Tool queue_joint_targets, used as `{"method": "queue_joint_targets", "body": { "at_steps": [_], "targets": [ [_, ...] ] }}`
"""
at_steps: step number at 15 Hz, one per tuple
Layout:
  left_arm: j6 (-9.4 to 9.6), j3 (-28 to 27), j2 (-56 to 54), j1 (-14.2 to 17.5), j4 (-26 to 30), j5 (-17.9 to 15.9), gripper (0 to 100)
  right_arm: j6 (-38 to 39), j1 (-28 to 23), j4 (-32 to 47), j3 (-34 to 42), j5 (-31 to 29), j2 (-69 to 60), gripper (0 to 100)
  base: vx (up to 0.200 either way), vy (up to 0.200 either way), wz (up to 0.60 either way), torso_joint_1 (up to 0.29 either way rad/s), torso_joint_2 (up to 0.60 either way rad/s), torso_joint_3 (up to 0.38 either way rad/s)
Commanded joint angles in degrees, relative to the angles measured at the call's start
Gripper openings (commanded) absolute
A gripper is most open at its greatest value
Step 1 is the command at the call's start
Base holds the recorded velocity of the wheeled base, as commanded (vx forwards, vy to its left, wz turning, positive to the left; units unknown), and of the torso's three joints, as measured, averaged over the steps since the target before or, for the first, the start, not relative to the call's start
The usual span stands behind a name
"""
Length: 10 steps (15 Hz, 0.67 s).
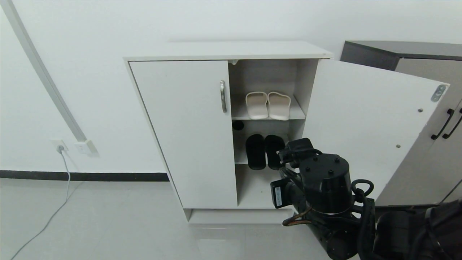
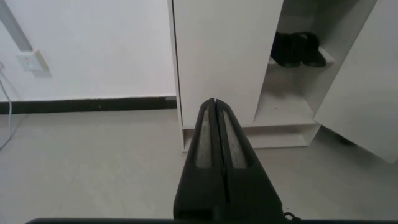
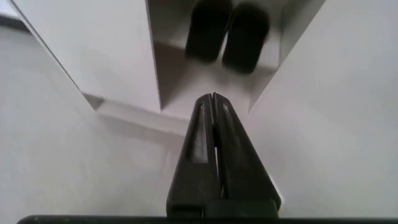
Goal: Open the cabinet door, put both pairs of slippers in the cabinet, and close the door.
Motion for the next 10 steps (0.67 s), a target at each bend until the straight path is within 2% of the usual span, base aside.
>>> {"method": "queue_joint_targets", "body": {
  "at_steps": [1,10],
  "targets": [
    [-0.03,0.0,0.1,0.0,0.1,0.0,0,0.0,-0.1,-0.1,0.1,0.0,-0.5,0,0.000,0.000,0.00,0.022,-0.52,-0.359],
    [0.06,0.0,0.1,0.0,0.1,0.0,0,-0.1,-0.1,-0.4,1.0,0.0,-0.6,0,0.000,0.000,0.00,0.131,-0.47,-0.338]
  ]
}}
